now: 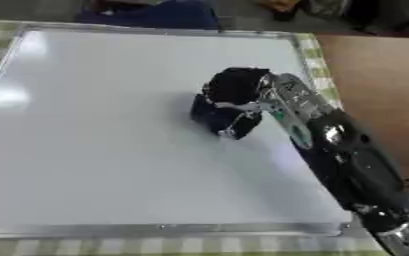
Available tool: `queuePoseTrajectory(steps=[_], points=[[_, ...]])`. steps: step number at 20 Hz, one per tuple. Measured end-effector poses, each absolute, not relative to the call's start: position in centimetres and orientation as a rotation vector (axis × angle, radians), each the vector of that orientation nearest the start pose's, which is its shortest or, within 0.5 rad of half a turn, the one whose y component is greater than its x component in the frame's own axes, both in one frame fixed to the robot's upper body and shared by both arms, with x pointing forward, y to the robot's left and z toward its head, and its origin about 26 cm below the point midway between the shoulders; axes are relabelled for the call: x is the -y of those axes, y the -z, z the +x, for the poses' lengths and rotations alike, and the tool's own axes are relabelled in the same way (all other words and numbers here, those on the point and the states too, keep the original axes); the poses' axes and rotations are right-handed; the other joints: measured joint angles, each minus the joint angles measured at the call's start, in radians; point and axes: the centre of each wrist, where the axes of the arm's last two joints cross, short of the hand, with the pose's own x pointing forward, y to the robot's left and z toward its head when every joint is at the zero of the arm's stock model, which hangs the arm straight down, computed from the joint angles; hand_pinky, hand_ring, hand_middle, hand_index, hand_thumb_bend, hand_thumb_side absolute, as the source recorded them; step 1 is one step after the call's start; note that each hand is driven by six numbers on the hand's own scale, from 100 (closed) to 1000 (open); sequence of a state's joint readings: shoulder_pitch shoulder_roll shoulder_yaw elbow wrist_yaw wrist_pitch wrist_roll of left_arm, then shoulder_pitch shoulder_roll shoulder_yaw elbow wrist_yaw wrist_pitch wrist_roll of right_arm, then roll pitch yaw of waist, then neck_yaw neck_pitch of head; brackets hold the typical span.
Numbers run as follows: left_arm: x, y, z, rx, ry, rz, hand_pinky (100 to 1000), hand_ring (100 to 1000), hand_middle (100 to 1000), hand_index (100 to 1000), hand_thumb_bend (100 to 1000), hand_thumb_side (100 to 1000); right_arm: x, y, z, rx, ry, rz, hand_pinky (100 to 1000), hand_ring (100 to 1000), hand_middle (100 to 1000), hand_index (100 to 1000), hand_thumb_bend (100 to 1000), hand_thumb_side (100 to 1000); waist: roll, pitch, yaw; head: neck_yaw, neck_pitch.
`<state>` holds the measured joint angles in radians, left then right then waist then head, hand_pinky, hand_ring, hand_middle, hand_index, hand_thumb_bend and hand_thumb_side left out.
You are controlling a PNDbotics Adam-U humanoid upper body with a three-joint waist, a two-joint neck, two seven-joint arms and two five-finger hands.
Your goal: Wipe the whiteboard clean with a brush.
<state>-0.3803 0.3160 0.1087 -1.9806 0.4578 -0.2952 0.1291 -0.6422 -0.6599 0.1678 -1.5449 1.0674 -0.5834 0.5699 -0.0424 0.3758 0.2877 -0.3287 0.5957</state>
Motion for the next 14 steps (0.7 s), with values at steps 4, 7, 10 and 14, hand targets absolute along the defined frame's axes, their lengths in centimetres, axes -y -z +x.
queuePoseTrajectory(steps=[4, 7, 10, 14], points=[[-27.81, -22.71, 30.78, 2.609, -0.151, -0.281, 452, 506, 518, 524, 110, 969, 29.46, -23.83, 38.42, -1.640, 2.724, 1.352, 289, 286, 100, 176, 100, 271, 0.000, 0.000, -0.002, 0.000, 0.000], [-27.81, -22.71, 30.78, 2.609, -0.152, -0.281, 451, 506, 518, 524, 109, 970, 29.38, -23.76, 38.32, -1.647, 2.728, 1.344, 285, 285, 100, 176, 100, 272, 0.001, 0.000, -0.003, 0.000, 0.000], [-27.81, -22.71, 30.78, 2.609, -0.152, -0.281, 451, 506, 518, 524, 109, 971, 29.37, -23.72, 38.32, -1.648, 2.734, 1.345, 284, 284, 100, 177, 100, 269, 0.002, 0.000, -0.002, 0.000, 0.000], [-27.81, -22.71, 30.78, 2.609, -0.152, -0.281, 451, 506, 518, 523, 107, 972, 29.45, -23.70, 38.35, -1.646, 2.738, 1.349, 291, 287, 100, 193, 100, 249, 0.003, 0.000, 0.000, 0.000, 0.000]])
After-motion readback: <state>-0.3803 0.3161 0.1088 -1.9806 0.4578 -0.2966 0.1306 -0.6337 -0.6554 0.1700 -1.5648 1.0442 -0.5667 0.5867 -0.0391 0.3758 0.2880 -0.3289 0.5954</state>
